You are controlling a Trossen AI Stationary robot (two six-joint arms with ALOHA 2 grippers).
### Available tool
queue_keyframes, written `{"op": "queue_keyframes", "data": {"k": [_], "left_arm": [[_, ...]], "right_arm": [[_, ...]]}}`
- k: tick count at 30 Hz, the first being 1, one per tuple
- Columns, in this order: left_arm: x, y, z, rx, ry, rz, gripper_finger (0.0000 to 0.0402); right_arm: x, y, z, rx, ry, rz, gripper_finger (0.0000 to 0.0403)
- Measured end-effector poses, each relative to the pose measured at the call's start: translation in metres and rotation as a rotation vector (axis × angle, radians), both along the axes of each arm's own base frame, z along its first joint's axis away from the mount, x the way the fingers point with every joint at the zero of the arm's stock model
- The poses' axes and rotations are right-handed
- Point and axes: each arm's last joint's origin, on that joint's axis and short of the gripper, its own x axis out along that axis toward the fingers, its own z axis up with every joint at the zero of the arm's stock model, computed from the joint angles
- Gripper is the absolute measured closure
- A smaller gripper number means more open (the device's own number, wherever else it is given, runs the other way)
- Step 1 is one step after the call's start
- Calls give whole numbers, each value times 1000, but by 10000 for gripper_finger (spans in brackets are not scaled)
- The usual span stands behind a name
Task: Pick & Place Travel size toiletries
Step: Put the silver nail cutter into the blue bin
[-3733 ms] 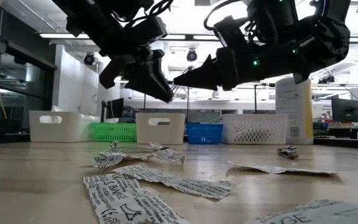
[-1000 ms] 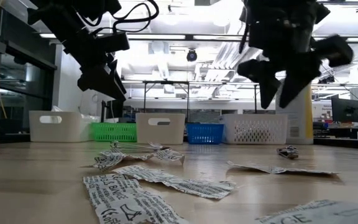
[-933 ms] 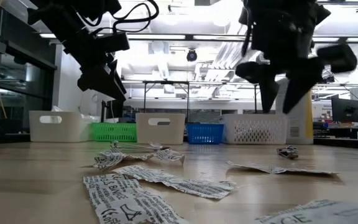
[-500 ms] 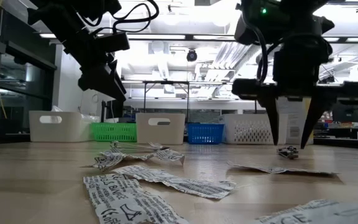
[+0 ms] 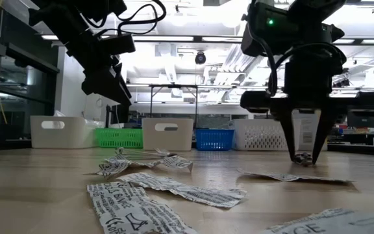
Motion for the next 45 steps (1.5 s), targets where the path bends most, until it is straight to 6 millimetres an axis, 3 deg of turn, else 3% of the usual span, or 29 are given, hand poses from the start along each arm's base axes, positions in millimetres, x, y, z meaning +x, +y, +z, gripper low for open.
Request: {"op": "queue_keyframes", "data": {"k": [7,13,17,21,27,31,35,39,45], "left_arm": [[0,0,0,0,0,0,211],[0,0,0,-1,5,1,211],[0,0,0,-8,-3,9,211],[-1,0,-1,-15,-1,19,211],[-2,0,-1,-13,5,20,211],[-1,0,-1,-12,5,20,211],[-1,0,-1,-12,4,20,211],[-1,0,-1,-13,-1,21,211],[-1,0,-1,-24,-14,34,211]], "right_arm": [[-2,0,0,2,20,-9,365],[2,-6,6,-7,4,-108,366],[16,-23,32,-83,-113,-213,366],[32,-52,53,-144,-191,-352,366],[46,-123,83,-90,-369,-798,366],[39,-176,97,16,-462,-1152,359],[27,-220,100,179,-541,-1324,362],[23,-247,98,351,-609,-1423,359],[26,-259,78,344,-573,-1488,355]]}}
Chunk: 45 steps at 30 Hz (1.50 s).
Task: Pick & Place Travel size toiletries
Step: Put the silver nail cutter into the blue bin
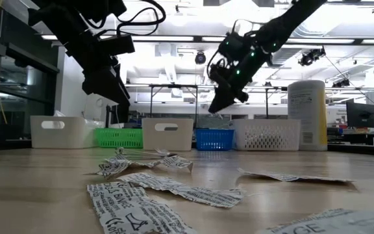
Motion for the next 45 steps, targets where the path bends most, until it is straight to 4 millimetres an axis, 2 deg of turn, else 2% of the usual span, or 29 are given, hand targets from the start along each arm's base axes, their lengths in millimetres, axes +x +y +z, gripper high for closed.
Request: {"op": "queue_keyframes", "data": {"k": [3,11,16,22,26,29,39,45], "left_arm": [[0,0,0,-2,-4,2,211],[0,0,0,-10,-15,12,211],[0,0,0,-14,-19,15,211],[0,0,0,-28,-35,30,211],[1,0,1,-45,-65,47,211],[2,0,2,-52,-80,49,211],[5,-5,1,-304,-178,35,211],[11,-8,4,-451,-285,52,210]], "right_arm": [[3,-2,-10,-17,42,-38,354],[7,0,-18,-43,77,-64,343],[10,5,-17,-127,130,-138,301],[11,10,-17,-107,140,-112,235],[1,19,-3,-78,169,-94,205],[-3,28,11,-60,152,-60,198],[-11,69,40,-63,167,69,217],[-14,90,46,-52,206,128,231]]}}
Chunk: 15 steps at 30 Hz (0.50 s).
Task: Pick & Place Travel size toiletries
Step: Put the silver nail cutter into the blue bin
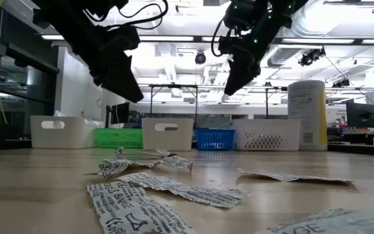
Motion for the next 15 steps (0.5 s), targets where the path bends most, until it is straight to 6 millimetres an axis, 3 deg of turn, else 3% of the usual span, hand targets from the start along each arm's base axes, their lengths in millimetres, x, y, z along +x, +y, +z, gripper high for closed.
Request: {"op": "queue_keyframes", "data": {"k": [4,10,15], "left_arm": [[3,-1,0,-55,-18,-1,210],[22,-3,6,-98,16,20,210],[38,-4,1,-133,137,15,210]], "right_arm": [[0,9,-2,-32,52,-3,238],[1,18,-3,-43,78,14,247],[2,21,-3,-39,86,24,254]]}}
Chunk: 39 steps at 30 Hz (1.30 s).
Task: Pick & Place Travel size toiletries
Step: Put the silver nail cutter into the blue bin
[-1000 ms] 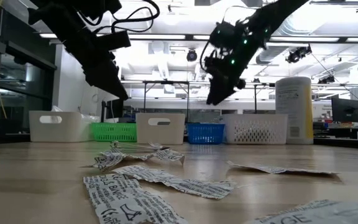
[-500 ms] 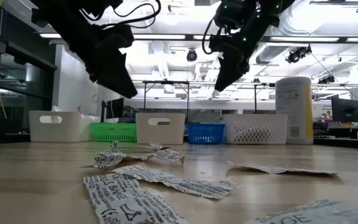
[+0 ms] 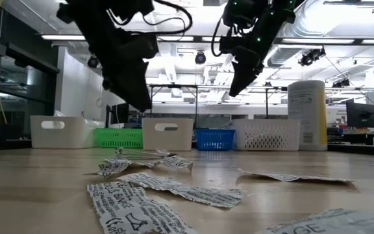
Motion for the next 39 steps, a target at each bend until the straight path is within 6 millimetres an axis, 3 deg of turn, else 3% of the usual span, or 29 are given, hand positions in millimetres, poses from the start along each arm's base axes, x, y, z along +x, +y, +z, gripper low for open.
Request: {"op": "queue_keyframes", "data": {"k": [11,26,31,39], "left_arm": [[22,7,-18,-196,99,-28,164],[60,5,-37,-253,345,-38,164],[60,3,-48,-300,395,-43,164],[55,-6,-48,-299,443,-65,165]], "right_arm": [[-6,1,3,1,16,-23,255],[-18,2,15,-40,26,-57,255],[-20,3,14,-33,51,-60,255],[-20,3,14,-32,55,-61,255]]}}
